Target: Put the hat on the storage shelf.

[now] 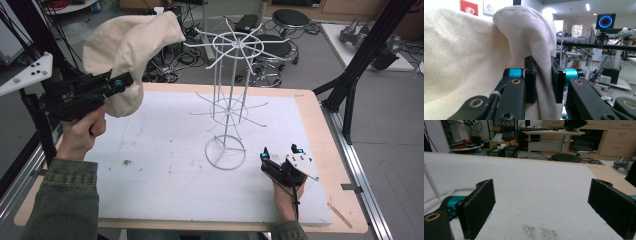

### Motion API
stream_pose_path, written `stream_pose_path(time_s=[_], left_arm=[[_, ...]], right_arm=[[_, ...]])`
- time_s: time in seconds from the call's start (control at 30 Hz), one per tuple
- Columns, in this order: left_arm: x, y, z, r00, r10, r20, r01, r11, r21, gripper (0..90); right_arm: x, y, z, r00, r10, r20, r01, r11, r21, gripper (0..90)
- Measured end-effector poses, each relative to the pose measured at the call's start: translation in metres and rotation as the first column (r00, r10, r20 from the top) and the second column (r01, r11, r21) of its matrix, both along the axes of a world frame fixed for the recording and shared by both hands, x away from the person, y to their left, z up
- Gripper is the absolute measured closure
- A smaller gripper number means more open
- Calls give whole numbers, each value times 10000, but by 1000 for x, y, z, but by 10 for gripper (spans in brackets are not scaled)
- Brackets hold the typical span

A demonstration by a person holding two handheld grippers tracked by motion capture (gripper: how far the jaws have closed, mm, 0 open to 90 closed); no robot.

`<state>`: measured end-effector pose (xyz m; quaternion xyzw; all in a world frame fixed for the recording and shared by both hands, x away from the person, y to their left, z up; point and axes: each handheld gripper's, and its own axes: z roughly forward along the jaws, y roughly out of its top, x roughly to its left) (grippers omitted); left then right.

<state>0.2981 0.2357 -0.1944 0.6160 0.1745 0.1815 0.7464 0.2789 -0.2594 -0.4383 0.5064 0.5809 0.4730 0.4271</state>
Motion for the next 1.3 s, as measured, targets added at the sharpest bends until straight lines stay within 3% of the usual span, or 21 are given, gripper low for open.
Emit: stream_pose_path(time_s=[0.37,0.6,0.77,1.03,1.3], left_arm=[[-1,-12,31,9962,-141,863,198,9976,-657,779],[-5,-30,37,9902,-553,1285,651,9952,-735,779],[-5,-43,31,9861,-720,1498,880,9908,-1028,777],[0,-58,18,9828,-1087,1493,1238,9877,-959,772],[5,-67,-17,9848,-1310,1139,1416,9858,-907,768]], right_arm=[[0,1,0,10000,52,-30,-52,10000,-32,65],[1,0,0,10000,14,27,-14,10000,-30,65],[0,1,0,10000,58,-47,-58,10000,-14,65],[0,2,0,9999,118,42,-118,9999,-52,66],[0,1,1,9999,145,27,-145,9999,-64,66]])
